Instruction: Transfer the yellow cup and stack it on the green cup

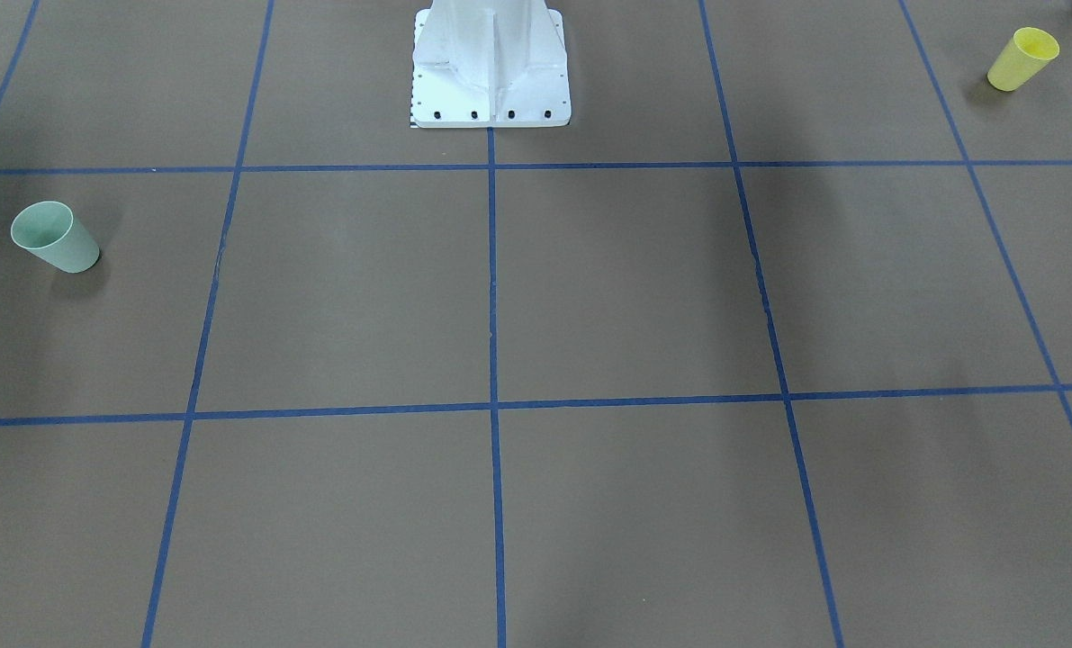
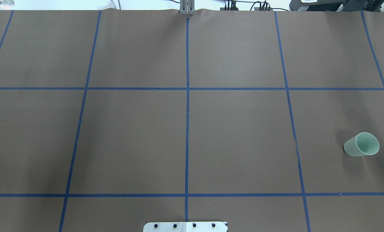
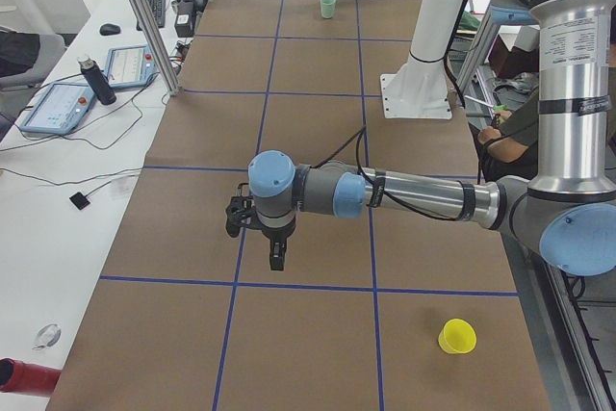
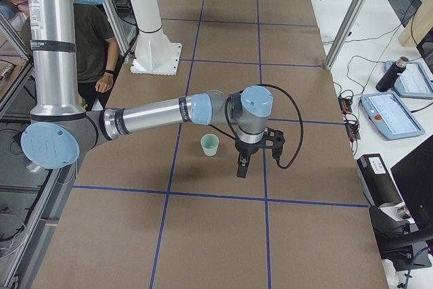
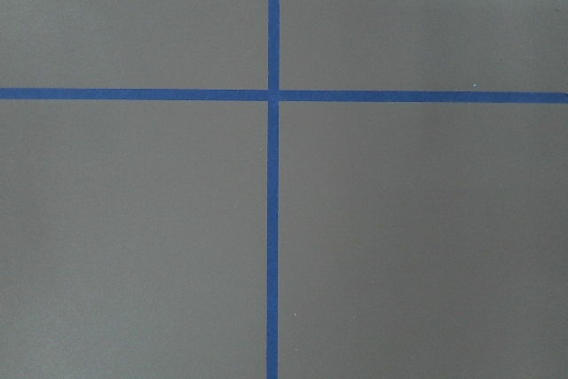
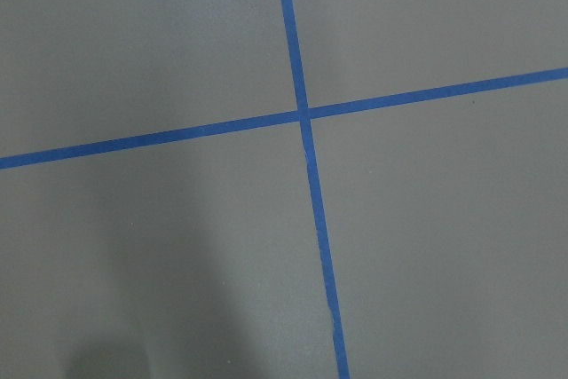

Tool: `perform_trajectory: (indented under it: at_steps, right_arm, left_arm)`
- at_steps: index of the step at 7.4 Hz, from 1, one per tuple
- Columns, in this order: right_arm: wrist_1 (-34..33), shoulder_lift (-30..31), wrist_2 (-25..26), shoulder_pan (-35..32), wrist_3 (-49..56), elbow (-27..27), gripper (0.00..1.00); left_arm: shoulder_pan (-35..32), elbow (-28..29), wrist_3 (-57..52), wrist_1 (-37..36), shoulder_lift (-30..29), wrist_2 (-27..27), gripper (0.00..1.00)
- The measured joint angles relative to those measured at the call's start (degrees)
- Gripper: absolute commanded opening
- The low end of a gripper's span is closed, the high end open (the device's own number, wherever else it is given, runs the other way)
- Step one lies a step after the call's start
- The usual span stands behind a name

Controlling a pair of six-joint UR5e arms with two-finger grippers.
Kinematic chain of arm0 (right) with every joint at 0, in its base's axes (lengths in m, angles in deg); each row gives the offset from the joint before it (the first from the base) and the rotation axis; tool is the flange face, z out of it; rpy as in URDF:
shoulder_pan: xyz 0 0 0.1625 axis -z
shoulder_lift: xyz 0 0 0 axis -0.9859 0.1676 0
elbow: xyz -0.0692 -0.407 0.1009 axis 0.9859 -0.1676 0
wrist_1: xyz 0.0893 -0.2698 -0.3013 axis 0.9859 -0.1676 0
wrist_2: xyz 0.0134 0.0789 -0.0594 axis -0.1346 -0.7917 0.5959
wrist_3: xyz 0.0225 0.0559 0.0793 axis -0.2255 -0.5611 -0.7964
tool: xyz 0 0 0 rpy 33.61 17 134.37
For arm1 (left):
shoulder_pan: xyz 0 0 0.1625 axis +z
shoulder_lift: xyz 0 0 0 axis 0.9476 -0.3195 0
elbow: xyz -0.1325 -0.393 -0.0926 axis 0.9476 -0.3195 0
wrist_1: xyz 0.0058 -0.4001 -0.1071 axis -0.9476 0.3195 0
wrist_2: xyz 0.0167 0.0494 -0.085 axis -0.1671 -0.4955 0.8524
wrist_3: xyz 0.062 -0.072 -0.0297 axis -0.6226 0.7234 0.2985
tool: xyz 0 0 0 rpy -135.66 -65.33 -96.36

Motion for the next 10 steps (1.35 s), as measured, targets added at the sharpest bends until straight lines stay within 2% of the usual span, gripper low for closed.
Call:
perform_trajectory:
  at_steps: [7, 8, 10]
  right_arm:
    - [0.0, 0.0, 0.1, 0.1, 1.5, 0.0, 0.99]
    - [0.0, 0.0, 0.0, 0.1, 1.5, 0.0, 0.99]
    - [0.0, 0.1, 0.0, 0.2, 1.5, -0.1, 0.99]
  left_arm:
    - [0.3, 0.0, 0.3, 0.1, 0.0, 0.4, 1.00]
    - [0.3, -0.1, 2.5, 0.8, -0.1, 0.4, 1.00]
    - [1.4, 0.2, 15.7, 6.9, -0.1, 0.3, 1.00]
